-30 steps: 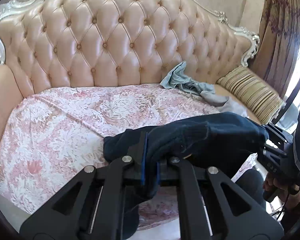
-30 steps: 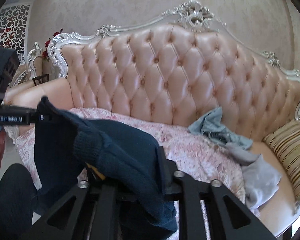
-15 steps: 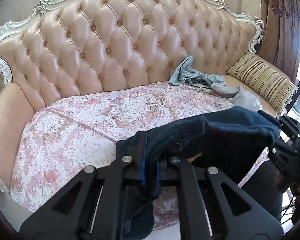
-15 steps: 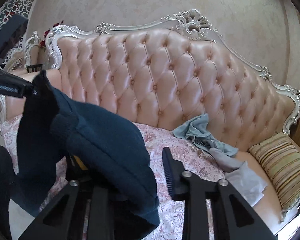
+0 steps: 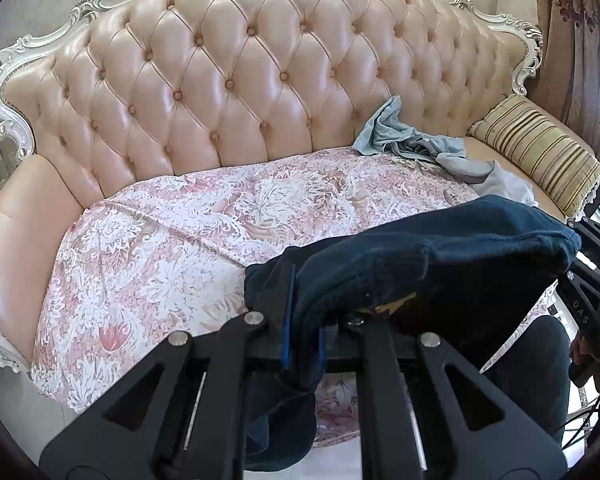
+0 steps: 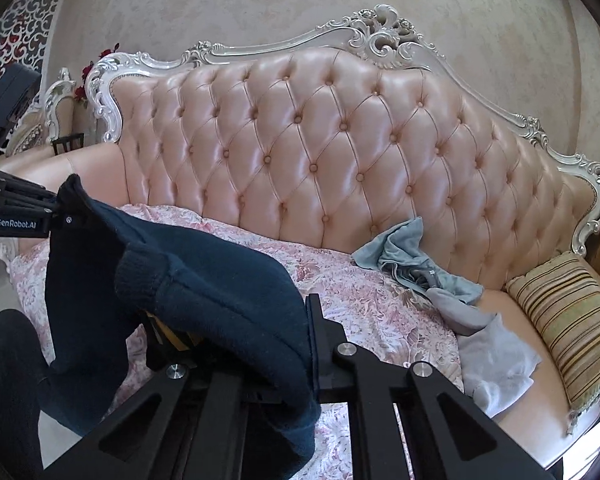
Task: Fold clothes
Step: 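Hold the stretched sweatshirt above the bed with both tools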
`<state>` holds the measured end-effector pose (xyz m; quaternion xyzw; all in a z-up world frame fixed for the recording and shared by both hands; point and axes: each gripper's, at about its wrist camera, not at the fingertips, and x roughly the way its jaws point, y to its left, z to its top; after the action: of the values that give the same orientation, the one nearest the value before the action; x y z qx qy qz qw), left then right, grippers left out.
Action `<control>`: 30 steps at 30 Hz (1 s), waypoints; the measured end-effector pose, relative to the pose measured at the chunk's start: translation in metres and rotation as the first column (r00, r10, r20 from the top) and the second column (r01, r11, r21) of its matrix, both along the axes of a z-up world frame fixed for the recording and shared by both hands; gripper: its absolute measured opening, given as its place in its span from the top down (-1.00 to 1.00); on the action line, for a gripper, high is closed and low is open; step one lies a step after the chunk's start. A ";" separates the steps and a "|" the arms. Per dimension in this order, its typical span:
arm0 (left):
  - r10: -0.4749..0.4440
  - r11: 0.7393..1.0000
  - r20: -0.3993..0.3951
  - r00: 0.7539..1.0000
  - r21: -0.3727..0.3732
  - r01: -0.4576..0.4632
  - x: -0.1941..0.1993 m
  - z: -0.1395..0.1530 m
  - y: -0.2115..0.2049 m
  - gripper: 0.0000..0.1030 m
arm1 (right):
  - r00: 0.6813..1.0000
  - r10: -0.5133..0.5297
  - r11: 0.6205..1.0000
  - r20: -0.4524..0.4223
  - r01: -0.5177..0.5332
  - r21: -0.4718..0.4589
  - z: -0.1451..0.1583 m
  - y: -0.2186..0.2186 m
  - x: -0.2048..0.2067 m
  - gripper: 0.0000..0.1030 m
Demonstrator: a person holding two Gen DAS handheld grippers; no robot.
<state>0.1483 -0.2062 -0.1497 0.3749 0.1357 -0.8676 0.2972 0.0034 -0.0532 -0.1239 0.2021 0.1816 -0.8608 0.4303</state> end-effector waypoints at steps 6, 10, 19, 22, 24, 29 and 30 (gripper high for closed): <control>-0.013 1.000 -0.023 1.000 0.018 0.014 0.003 0.000 -0.003 0.83 | 1.000 0.007 1.000 0.013 -0.007 -0.009 0.005 -0.003 0.001 0.82; -0.007 1.000 -0.016 1.000 0.022 0.007 0.002 0.001 -0.005 0.83 | 1.000 0.004 1.000 0.013 -0.005 0.012 0.001 -0.007 0.001 0.78; -0.001 1.000 -0.009 1.000 0.022 0.001 0.002 0.000 -0.004 0.83 | 0.999 -0.006 1.000 0.038 0.005 0.017 -0.003 -0.006 -0.002 0.77; 0.000 1.000 -0.011 1.000 0.029 0.000 0.002 0.000 -0.004 0.83 | 0.999 -0.010 1.000 0.037 0.009 0.029 -0.005 -0.008 -0.002 0.73; 0.000 0.999 -0.011 1.000 0.032 0.000 0.002 0.000 -0.004 0.83 | 0.999 -0.009 0.999 0.037 0.008 0.040 -0.007 -0.010 -0.001 0.24; -0.001 0.999 -0.007 1.000 0.032 0.001 0.001 -0.001 -0.004 0.83 | 1.000 0.006 1.000 0.019 -0.007 0.025 -0.007 -0.010 0.005 -0.08; -0.001 0.999 -0.006 1.000 0.032 0.001 0.001 -0.001 -0.004 0.83 | 1.000 0.009 1.000 0.018 -0.010 0.027 -0.007 -0.011 0.006 0.22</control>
<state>0.1497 -0.2103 -0.1509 0.3768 0.1503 -0.8666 0.2904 0.0092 -0.0644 -0.1305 0.2148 0.1901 -0.8544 0.4333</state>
